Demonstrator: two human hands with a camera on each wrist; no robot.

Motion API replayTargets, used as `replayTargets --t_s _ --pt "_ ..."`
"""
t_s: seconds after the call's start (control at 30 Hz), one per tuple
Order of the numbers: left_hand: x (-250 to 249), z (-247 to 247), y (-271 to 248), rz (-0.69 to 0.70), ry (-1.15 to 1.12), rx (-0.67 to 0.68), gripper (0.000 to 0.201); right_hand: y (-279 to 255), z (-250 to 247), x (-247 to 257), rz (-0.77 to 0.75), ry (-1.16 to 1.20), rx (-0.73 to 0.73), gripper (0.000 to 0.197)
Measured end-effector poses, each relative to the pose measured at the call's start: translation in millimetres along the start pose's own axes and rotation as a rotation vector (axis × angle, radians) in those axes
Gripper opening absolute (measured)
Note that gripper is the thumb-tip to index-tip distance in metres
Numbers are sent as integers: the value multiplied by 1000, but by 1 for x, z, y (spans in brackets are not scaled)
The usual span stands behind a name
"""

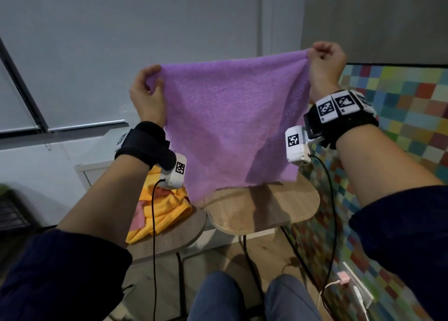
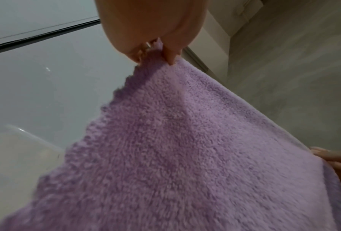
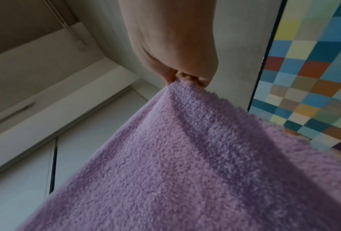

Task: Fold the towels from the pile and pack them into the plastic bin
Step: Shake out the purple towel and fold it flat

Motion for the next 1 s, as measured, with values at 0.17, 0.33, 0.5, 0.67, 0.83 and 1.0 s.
replayTargets --t_s 0.17,0.33,0.5,0.67,0.83,1.0 --pt "-1 0 1 18 -70 -36 17 -2 -6 10 -33 48 -44 29" --pt "5 4 3 15 -43 -50 22 0 -5 9 -37 123 -73 29" --pt "36 13 3 -18 -39 -50 23 8 -1 -43 195 200 -110 28" --pt "51 25 10 -57 -72 -58 29 6 15 -81 438 314 -34 19" --pt "22 30 27 7 -131 -90 25 24 18 -51 363 519 -52 18" --pt "36 27 -14 -116 -172 53 22 7 -15 -69 388 350 -90 13"
Point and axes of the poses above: each hand's wrist, its own y-axis towards the middle knuckle, its own z-axis out of the palm, x = y × z, the point moved 10 cm from there along y, towards the middle knuckle, and after that the axes turned 1 degree about -x, right-handed, at the moved point
